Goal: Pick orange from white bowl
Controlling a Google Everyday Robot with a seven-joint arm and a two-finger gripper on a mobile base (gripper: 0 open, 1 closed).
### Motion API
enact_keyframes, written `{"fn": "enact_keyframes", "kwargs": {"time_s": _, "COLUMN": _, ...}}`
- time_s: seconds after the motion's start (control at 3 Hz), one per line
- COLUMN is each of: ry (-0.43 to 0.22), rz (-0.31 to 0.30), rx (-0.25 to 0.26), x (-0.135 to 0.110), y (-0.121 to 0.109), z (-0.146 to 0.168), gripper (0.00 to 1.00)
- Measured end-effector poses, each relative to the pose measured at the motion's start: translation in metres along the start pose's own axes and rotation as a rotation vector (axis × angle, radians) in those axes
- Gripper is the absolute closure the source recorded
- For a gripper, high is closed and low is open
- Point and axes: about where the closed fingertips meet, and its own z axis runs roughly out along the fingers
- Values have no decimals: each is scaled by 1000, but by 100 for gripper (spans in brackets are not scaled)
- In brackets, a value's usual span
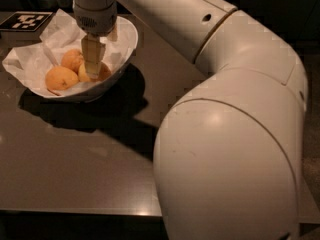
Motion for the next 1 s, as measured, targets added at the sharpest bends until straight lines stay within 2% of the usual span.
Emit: {"fn": "enact_keyframes", "kwargs": {"time_s": 1.0, "ry": -45, "rz": -9, "rx": -145, "x": 1, "y": 15, "z": 37, "gripper": 30}}
